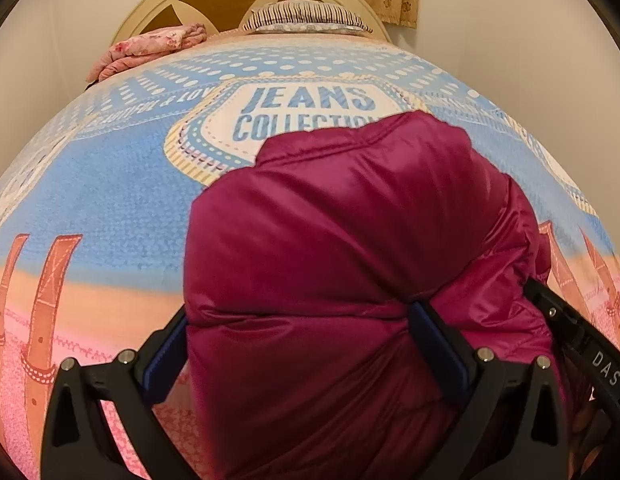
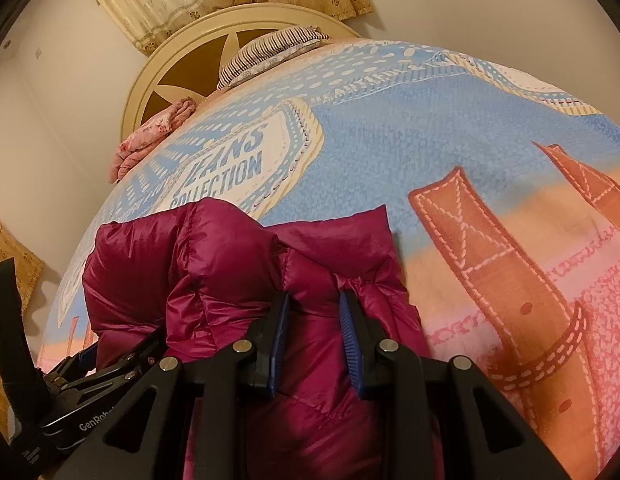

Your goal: Fold large clothes

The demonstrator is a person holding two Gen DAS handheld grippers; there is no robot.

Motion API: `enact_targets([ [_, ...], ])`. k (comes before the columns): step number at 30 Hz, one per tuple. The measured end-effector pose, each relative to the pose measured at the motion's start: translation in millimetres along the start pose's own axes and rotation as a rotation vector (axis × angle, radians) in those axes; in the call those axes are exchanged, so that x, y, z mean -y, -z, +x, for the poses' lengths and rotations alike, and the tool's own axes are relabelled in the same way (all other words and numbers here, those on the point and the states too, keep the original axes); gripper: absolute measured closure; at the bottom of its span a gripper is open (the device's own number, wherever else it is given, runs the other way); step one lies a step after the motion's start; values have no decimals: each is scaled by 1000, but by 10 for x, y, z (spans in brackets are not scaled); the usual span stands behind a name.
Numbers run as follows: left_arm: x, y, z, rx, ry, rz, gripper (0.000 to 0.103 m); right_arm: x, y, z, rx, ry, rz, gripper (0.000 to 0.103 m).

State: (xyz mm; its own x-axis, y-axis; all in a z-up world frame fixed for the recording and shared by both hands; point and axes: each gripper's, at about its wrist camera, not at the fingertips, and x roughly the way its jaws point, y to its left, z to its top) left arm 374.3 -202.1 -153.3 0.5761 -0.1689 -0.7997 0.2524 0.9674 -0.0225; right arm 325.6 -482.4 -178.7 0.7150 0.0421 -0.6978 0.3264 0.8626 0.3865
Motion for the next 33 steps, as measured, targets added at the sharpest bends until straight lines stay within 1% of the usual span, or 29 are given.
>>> enact_targets([
  [15,-4,19,20,-12,14,-6,0,-10,0,5,-1,4,-2,76],
  [20,-15,14,46,-24,33,-17,0,-6,1,7,-2,3,-2,76],
  [28,-10,16,50,-23,32,-17,0,-8,5,7,-2,3,-1,76],
  [33,-14,16,50,-25,42,-22,0,9,15,5,-1,-12,9,76],
])
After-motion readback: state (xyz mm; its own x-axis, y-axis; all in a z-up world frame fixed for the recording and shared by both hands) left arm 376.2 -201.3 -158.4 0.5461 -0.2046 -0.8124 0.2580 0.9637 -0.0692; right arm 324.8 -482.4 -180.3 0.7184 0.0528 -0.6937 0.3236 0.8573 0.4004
